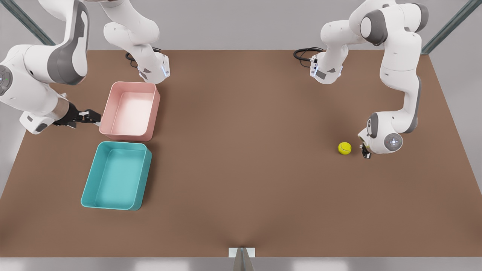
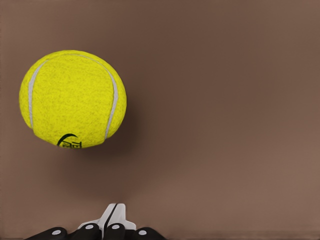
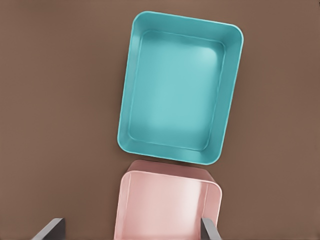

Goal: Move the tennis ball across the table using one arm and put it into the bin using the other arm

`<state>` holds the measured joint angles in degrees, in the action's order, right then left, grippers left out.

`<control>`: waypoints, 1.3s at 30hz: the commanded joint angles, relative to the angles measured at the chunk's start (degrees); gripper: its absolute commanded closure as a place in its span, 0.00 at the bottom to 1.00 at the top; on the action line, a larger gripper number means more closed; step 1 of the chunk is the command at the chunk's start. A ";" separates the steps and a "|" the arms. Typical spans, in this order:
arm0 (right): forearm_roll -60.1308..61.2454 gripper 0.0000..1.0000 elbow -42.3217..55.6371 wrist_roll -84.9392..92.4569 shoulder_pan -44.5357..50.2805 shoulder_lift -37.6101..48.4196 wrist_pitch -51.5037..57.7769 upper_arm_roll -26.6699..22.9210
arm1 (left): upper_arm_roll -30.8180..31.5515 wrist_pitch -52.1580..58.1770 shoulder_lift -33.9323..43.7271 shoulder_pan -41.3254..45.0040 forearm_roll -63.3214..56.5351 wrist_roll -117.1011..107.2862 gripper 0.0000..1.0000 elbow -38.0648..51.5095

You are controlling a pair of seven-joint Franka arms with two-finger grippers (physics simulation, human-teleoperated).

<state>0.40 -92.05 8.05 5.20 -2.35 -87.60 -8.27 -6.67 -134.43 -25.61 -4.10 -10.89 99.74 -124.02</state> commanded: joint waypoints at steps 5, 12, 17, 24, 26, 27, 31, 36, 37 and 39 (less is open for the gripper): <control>0.12 0.00 0.03 0.30 1.48 -0.02 -0.03 -0.08 | 0.08 -0.22 0.03 0.15 1.48 2.92 0.79 -0.08; 0.12 0.00 -0.06 0.39 1.48 -0.11 -0.20 -0.08 | 14.92 0.04 0.30 8.23 4.29 -44.26 0.79 0.71; 0.12 0.00 -0.06 0.65 1.39 -0.19 -0.20 -0.08 | 19.68 12.15 0.56 7.71 5.00 -62.73 0.79 9.66; 0.12 0.00 -0.15 0.74 1.39 -0.28 -0.38 -0.08 | 2.54 67.54 7.68 10.08 8.69 -103.08 0.00 54.06; 0.12 0.00 -0.33 0.74 1.39 -0.28 -0.38 -0.08 | 2.27 67.46 7.59 9.47 8.60 -102.99 0.00 54.06; 0.12 0.00 -0.33 0.74 1.39 -0.19 -0.38 -0.08 | 2.27 67.63 7.59 9.64 8.60 -103.08 0.00 54.06; 0.12 0.00 -0.33 0.74 1.39 -0.28 -0.38 -0.08 | 4.56 67.46 10.14 10.17 7.72 -104.83 0.00 54.15; 1.17 0.00 -0.41 -1.28 2.44 -1.16 -1.87 0.35 | 5.70 67.54 10.40 9.91 7.72 -106.68 0.00 54.15; 2.41 0.00 -0.33 -8.39 6.39 -2.48 -3.45 0.36 | 5.70 67.46 10.32 9.90 7.72 -106.68 0.00 54.15; 2.32 0.00 0.55 -24.99 17.20 -5.37 -6.79 0.36 | 5.70 67.46 10.05 9.90 7.72 -106.68 0.00 54.15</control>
<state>1.94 -91.74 5.21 11.38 -6.86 -90.45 -8.02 -0.97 -68.84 -15.53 5.80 -3.09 20.71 -69.93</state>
